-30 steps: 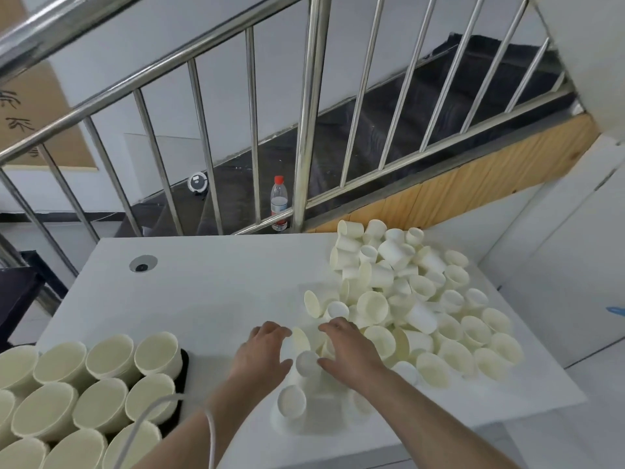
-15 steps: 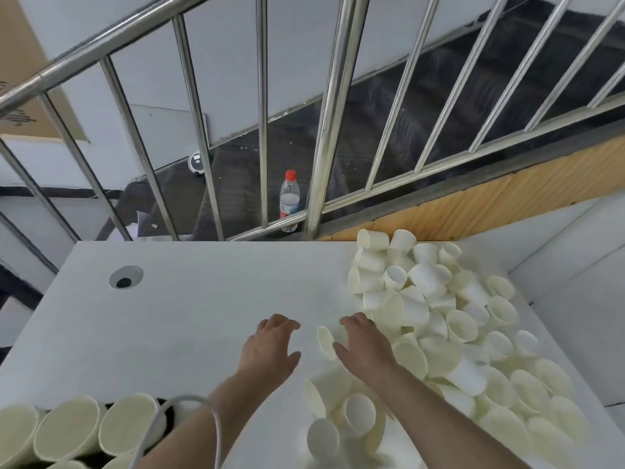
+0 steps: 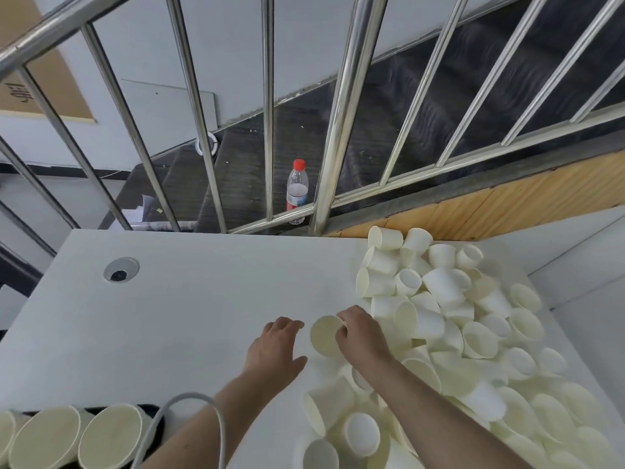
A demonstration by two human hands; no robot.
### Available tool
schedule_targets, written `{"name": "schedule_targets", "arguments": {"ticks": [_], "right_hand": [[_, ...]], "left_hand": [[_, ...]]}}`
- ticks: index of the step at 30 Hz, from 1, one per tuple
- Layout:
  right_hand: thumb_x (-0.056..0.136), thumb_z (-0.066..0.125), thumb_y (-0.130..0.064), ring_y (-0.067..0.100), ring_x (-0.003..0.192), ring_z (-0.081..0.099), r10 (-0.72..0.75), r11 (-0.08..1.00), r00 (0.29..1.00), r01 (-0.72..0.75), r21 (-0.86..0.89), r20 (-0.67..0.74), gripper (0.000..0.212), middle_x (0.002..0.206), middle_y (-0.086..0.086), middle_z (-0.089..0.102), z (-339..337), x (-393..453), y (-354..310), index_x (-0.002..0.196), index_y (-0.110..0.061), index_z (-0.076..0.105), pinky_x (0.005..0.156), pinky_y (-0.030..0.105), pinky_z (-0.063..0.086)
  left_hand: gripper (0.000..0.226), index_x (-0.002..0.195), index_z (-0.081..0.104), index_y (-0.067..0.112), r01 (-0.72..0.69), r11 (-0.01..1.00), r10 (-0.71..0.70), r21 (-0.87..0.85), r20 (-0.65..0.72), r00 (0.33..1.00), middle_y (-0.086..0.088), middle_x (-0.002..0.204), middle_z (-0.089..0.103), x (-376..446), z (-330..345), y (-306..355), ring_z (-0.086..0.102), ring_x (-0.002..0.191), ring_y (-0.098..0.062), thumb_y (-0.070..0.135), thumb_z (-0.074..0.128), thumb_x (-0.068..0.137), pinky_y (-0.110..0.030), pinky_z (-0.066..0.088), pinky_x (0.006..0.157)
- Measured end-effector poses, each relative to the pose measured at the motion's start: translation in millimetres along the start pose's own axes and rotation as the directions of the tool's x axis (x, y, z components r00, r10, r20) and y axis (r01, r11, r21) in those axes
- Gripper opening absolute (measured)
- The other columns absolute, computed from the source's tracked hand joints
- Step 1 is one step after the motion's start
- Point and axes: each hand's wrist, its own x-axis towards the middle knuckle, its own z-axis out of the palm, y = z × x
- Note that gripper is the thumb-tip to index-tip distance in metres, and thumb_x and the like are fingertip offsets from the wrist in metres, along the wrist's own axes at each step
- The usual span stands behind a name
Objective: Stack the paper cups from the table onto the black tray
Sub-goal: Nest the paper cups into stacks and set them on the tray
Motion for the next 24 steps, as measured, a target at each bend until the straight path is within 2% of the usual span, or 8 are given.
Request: {"name": "schedule_targets", "arguments": {"ticks": [2, 5, 9, 13, 15, 19, 22, 24], "right_hand": [[0.088, 0.049, -0.007, 0.019, 0.101, 0.061, 0.032, 0.992, 0.999, -0.033, 0.120, 0.005, 0.028, 0.111, 0.000, 0.062, 1, 1, -3, 0.110, -0.010, 0.067, 0.085, 0.028, 0.049], [0.086, 0.054, -0.008, 0.016, 0.095, 0.065, 0.060, 0.961, 0.994, -0.081, 0.264, 0.087, 0.028, 0.106, -0.003, 0.069, 9, 0, -7, 0.108, -0.015, 0.070, 0.083, 0.029, 0.053], [0.086, 0.055, -0.012, 0.013, 0.093, 0.066, 0.069, 0.932, 0.983, -0.124, 0.341, 0.170, 0.028, 0.104, -0.005, 0.071, 15, -5, -11, 0.108, -0.019, 0.071, 0.083, 0.032, 0.056], [0.089, 0.057, -0.020, 0.010, 0.087, 0.067, 0.066, 0.920, 0.982, -0.129, 0.371, 0.179, 0.026, 0.099, -0.006, 0.071, 12, -9, -12, 0.112, -0.020, 0.070, 0.079, 0.029, 0.056], [0.091, 0.058, -0.022, 0.008, 0.084, 0.065, 0.051, 0.929, 0.984, -0.109, 0.355, 0.170, 0.028, 0.097, -0.005, 0.070, 8, -11, -10, 0.117, -0.018, 0.067, 0.076, 0.024, 0.052], [0.095, 0.057, -0.023, 0.006, 0.091, 0.058, 0.041, 0.953, 0.992, -0.075, 0.292, 0.122, 0.039, 0.120, 0.000, 0.065, -6, -18, -1, 0.134, -0.016, 0.056, 0.082, 0.015, 0.042], [0.095, 0.055, -0.023, 0.011, 0.107, 0.057, -0.026, 0.989, 0.995, 0.010, 0.150, 0.101, 0.042, 0.135, -0.003, 0.054, -18, -25, 10, 0.137, -0.019, 0.051, 0.093, 0.019, 0.041], [0.093, 0.058, -0.025, 0.014, 0.121, 0.051, -0.070, 0.997, 0.986, 0.066, 0.032, 0.150, 0.049, 0.141, -0.004, 0.047, -25, -29, 16, 0.140, -0.021, 0.047, 0.101, 0.024, 0.039]], "left_hand": [[0.068, 0.145, 0.028, 0.028, 0.002, 1.000, -0.002, 0.002, 0.004, 1.000, 0.011, 0.142, 0.038, 0, 2, 2, 0.037, 0.129, -0.013, 0.039, 0.062, 0.086, -0.028, 0.045, 0.095], [0.075, 0.146, 0.023, 0.028, 0.015, 1.000, -0.015, -0.002, 0.009, 1.000, 0.010, 0.143, 0.036, -2, 6, -2, 0.038, 0.129, -0.013, 0.040, 0.064, 0.084, -0.027, 0.045, 0.094], [0.078, 0.147, 0.022, 0.026, 0.021, 1.000, -0.021, -0.018, 0.007, 1.000, 0.010, 0.144, 0.035, -4, 12, -7, 0.038, 0.129, -0.013, 0.041, 0.065, 0.083, -0.026, 0.045, 0.094], [0.083, 0.149, 0.021, 0.023, -0.011, 1.000, 0.011, -0.004, -0.006, 1.000, 0.010, 0.148, 0.030, 1, 15, -3, 0.035, 0.132, -0.013, 0.042, 0.066, 0.082, -0.027, 0.045, 0.095], [0.084, 0.149, 0.019, 0.022, -0.031, 1.000, 0.031, 0.003, -0.005, 1.000, 0.011, 0.150, 0.028, 4, 17, 1, 0.032, 0.135, -0.014, 0.042, 0.066, 0.082, -0.027, 0.045, 0.096], [0.083, 0.150, 0.018, 0.022, -0.056, 0.998, 0.056, 0.032, 0.006, 0.998, 0.009, 0.149, 0.028, 6, 19, 6, 0.031, 0.135, -0.015, 0.038, 0.064, 0.083, -0.028, 0.046, 0.095], [0.080, 0.149, 0.021, 0.022, -0.017, 0.999, 0.018, 0.039, -0.013, 1.000, 0.007, 0.146, 0.031, 4, 16, 1, 0.034, 0.131, -0.018, 0.031, 0.064, 0.082, -0.030, 0.049, 0.092], [0.078, 0.148, 0.022, 0.023, 0.018, 0.999, -0.017, 0.030, -0.015, 1.000, 0.006, 0.144, 0.032, 0, 12, -6, 0.036, 0.130, -0.019, 0.028, 0.064, 0.082, -0.032, 0.049, 0.091]]}}
